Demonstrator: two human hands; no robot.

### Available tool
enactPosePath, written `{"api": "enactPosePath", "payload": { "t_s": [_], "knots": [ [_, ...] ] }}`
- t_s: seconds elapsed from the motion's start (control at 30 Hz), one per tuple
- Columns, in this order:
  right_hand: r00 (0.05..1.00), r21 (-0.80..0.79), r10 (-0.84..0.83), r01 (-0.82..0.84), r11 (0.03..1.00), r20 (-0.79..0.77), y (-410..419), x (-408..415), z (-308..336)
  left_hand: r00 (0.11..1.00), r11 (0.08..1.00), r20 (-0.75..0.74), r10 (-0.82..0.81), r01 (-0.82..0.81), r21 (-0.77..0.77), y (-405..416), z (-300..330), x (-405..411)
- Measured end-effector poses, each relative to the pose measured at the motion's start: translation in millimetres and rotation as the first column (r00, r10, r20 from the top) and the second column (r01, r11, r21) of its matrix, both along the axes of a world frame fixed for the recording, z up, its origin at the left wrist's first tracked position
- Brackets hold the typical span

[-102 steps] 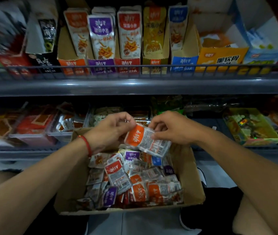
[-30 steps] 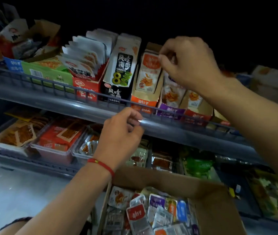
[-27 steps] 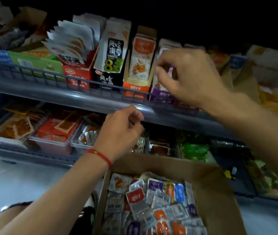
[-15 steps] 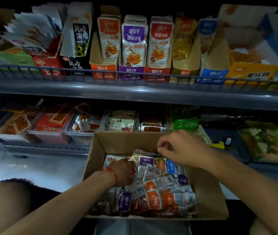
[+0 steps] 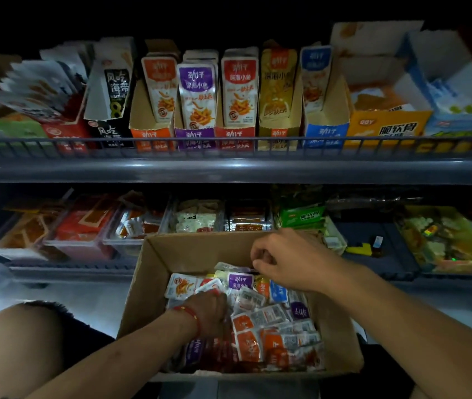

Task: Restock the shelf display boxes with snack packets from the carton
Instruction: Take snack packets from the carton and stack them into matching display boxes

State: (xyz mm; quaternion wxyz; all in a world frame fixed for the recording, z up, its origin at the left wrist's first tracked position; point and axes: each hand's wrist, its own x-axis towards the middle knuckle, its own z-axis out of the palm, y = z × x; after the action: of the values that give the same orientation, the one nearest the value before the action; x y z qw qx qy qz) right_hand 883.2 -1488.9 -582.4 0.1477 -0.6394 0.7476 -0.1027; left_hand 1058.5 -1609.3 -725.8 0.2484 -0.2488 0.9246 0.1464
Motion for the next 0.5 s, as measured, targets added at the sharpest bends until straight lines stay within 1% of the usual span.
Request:
{"api": "enactPosePath", "payload": {
  "t_s": [0.07,0.1,0.13,0.17,0.2,0.23,0.27,0.3,0.33,0.37,0.4,0.43,0.47,0.5],
  "knots": [
    [0.999,-0.003,-0.029,0.029,1.0,0.014,2,-5,1,0.995,0.996,-0.063,0.082,-0.083,-0.013,-7,20,-6],
    [0.998,-0.006,-0.047,0.047,0.999,0.029,3,-7,3,0.987,0.991,-0.097,0.13,-0.13,0.005,-12,34,-9],
    [0.997,-0.013,-0.067,0.067,0.998,0.043,3,-10,4,0.971,0.982,-0.147,0.186,-0.179,0.061,-18,49,-10],
    [0.994,-0.018,-0.089,0.09,0.996,0.055,3,-14,5,0.94,0.956,-0.207,0.272,-0.239,0.171,-21,68,-11],
    [0.991,-0.016,-0.115,0.117,0.993,0.07,3,-18,6,0.878,0.886,-0.259,0.404,-0.305,0.348,-22,87,-11],
    [0.985,-0.007,-0.147,0.148,0.989,0.092,2,-22,6,0.77,0.744,-0.283,0.572,-0.341,0.575,-22,106,-11],
    [0.974,0.009,-0.187,0.187,0.982,0.131,1,-25,7,0.643,0.54,-0.248,0.724,-0.306,0.784,-20,127,-10],
    [0.953,0.026,-0.235,0.234,0.972,0.191,0,-27,9,0.519,0.323,-0.17,0.838,-0.22,0.92,-19,141,-9],
    [0.921,0.029,-0.277,0.28,0.959,0.274,-1,-28,11,0.429,0.15,-0.085,0.9,-0.12,0.981,-16,155,-8],
    [0.874,0.013,-0.307,0.326,0.945,0.378,-2,-28,14,0.371,0.058,-0.038,0.928,-0.045,0.997,-16,160,-8],
    [0.817,-0.013,-0.319,0.37,0.929,0.48,-2,-26,19,0.34,0.01,-0.011,0.94,0.004,1.0,-14,166,-8],
    [0.766,-0.042,-0.321,0.412,0.91,0.557,-1,-26,23,0.319,-0.004,-0.005,0.948,0.027,1.0,-12,168,-8],
    [0.739,-0.076,-0.316,0.443,0.893,0.595,-1,-25,27,0.307,-0.018,0.003,0.952,0.046,0.999,-11,169,-8],
    [0.736,-0.11,-0.311,0.462,0.88,0.601,0,-24,31,0.298,-0.006,-0.011,0.954,0.055,0.998,-9,170,-9]
  ]
}}
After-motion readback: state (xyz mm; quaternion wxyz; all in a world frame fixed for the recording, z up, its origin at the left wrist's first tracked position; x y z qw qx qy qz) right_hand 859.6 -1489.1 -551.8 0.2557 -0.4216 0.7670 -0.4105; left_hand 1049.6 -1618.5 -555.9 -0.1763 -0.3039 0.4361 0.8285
